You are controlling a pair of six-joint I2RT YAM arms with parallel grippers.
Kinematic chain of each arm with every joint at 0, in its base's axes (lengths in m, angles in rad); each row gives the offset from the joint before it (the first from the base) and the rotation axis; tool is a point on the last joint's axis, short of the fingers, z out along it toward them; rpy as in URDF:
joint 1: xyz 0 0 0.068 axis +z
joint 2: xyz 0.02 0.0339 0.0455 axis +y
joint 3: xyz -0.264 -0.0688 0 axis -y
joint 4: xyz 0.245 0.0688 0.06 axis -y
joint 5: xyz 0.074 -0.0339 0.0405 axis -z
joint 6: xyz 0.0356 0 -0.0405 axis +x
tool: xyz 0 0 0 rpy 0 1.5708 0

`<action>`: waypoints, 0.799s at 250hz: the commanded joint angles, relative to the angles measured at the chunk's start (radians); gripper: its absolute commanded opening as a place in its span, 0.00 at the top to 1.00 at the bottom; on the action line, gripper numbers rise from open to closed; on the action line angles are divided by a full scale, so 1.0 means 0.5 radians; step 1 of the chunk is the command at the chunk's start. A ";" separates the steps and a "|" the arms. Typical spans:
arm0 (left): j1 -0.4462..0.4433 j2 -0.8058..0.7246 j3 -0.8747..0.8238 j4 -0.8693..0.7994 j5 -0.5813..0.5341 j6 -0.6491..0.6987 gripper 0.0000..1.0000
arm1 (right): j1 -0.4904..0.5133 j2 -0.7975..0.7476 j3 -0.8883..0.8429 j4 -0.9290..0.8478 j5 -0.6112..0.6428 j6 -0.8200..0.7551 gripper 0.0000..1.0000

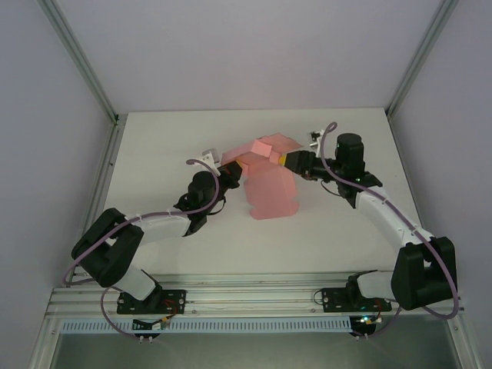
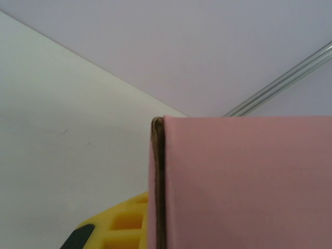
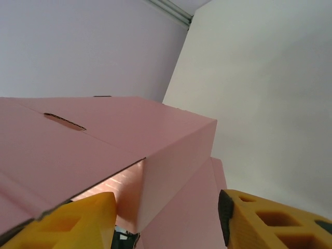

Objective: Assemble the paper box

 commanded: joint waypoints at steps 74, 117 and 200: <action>0.008 -0.011 0.025 0.089 0.054 0.040 1.00 | 0.216 0.086 0.116 -0.283 0.683 -0.206 0.62; 0.008 -0.042 0.013 0.083 0.022 0.050 1.00 | 0.242 0.091 0.100 -0.295 0.722 -0.190 0.63; 0.026 -0.061 -0.018 -0.063 -0.034 0.072 1.00 | 0.247 -0.230 0.150 -0.589 0.998 -0.270 0.42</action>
